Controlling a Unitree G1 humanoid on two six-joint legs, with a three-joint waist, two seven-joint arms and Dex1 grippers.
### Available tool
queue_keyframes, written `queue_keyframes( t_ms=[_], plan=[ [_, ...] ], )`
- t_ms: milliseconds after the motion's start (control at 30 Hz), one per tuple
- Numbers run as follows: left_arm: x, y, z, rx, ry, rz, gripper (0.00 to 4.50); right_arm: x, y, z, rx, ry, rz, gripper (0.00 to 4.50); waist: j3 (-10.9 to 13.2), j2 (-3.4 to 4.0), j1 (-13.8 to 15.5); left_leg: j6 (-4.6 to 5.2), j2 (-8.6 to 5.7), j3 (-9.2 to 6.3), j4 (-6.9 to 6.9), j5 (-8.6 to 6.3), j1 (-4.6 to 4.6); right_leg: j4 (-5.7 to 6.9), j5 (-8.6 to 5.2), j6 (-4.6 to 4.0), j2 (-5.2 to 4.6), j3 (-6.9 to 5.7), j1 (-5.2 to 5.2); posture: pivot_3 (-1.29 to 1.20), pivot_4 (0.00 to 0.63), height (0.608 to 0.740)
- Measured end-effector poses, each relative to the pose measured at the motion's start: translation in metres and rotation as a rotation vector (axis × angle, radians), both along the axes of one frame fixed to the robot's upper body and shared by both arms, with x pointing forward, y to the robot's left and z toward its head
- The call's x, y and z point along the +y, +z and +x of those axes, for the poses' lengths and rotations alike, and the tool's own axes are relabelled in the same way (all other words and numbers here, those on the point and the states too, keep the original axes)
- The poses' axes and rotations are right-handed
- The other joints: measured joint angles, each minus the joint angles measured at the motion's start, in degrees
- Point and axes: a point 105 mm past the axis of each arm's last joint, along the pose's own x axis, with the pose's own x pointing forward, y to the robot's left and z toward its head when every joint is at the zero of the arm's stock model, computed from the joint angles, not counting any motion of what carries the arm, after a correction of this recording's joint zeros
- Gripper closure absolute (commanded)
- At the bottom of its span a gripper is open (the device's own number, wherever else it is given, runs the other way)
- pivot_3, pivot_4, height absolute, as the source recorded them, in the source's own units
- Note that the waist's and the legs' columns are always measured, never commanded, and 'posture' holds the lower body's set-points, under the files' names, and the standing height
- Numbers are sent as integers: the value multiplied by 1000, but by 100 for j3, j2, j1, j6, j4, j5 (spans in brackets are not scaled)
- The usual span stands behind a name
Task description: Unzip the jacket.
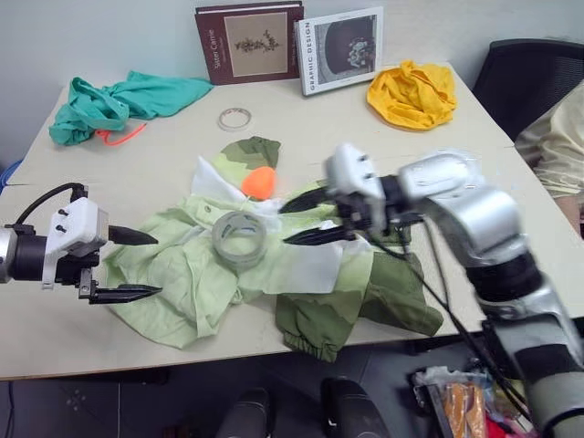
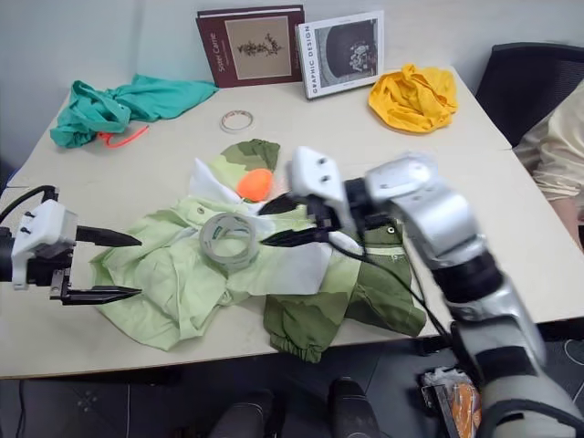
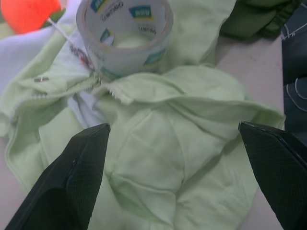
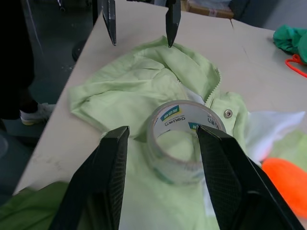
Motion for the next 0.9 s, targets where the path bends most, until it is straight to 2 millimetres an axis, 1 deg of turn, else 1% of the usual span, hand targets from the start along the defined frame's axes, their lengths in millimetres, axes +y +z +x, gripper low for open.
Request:
queue_keyframes(
  t_ms=[33, 100, 233, 333, 433, 533, 567, 600, 667, 767, 833, 900],
  plan=[
    [-1, -2, 1, 1, -3, 4, 0, 9, -11, 1, 2, 11, -27, 1970, 1, -2, 10, 2, -2, -10, 11, -1, -6, 5, 0, 0, 0, -1, -2, 0, 150, 740],
    [-3, -4, 5, 2, -4, -1, 0, 22, -27, 5, 2, 17, -64, 1970, 0, -3, 14, 7, -11, -12, 24, -4, -9, 18, 2, -3, -3, 1, -3, 0, 150, 740],
    [-15, -3, 13, -26, -20, -24, 0, 46, -46, 9, -42, 52, -134, 1970, -4, -10, -22, 7, -13, -10, 29, -5, -6, 30, 2, -3, -2, -1, -7, 0, 150, 740],
    [-20, 0, 16, -46, -20, -33, 0, 54, -58, 20, -55, 14, -163, 1970, -4, -10, -46, 6, -12, -10, 28, -5, -7, 44, 2, -3, -2, -1, -18, 0, 150, 740],
    [-22, 0, 16, -47, -11, -38, 0, 53, -68, 29, -48, -18, -186, 2595, -4, -10, -67, 5, -12, -10, 27, -5, -7, 45, 2, -3, -1, -2, -21, 0, 150, 740],
    [-27, 3, 17, -62, -18, -42, 0, 51, -71, 30, -35, -13, -196, 3634, -4, -10, -74, 5, -11, -10, 27, -5, -7, 45, 2, -3, -2, -2, -21, 0, 150, 740],
    [-29, 5, 19, -72, -19, -55, 0, 49, -70, 30, -28, -9, -192, 4058, -4, -10, -72, 4, -10, -11, 28, -5, -7, 46, 2, -3, -1, -3, -20, 0, 150, 740],
    [-31, 7, 20, -83, -23, -63, 0, 48, -67, 29, -22, -4, -185, 4248, -4, -11, -69, 4, -10, -11, 28, -5, -7, 46, 2, -3, -1, -3, -20, 0, 150, 740],
    [-37, 12, 24, -99, -38, -83, 0, 44, -58, 25, 11, -9, -148, 4247, -4, -11, -51, 4, -10, -11, 30, -5, -8, 45, 2, -3, -2, -3, -20, 0, 150, 740],
    [-60, 25, 33, -127, -87, -178, 0, 28, -35, 16, 20, -34, -84, 4247, -5, -12, 11, 4, -13, -19, 38, -5, -19, 44, 2, -3, -4, -5, -20, 0, 150, 740],
    [-82, 31, 38, -143, -143, -239, 0, 8, -16, 16, 9, -117, -37, 4247, -6, -14, 53, 6, -20, -22, 45, -5, -24, 45, 2, -3, -8, -5, -19, 0, 150, 740],
    [-103, 31, 39, -135, -209, -276, 0, -29, 3, 28, -21, -277, -4, 4247, -8, -19, 80, 8, -25, -18, 48, -5, -27, 38, 3, -4, -12, -2, -18, 0, 150, 740]
  ],
)
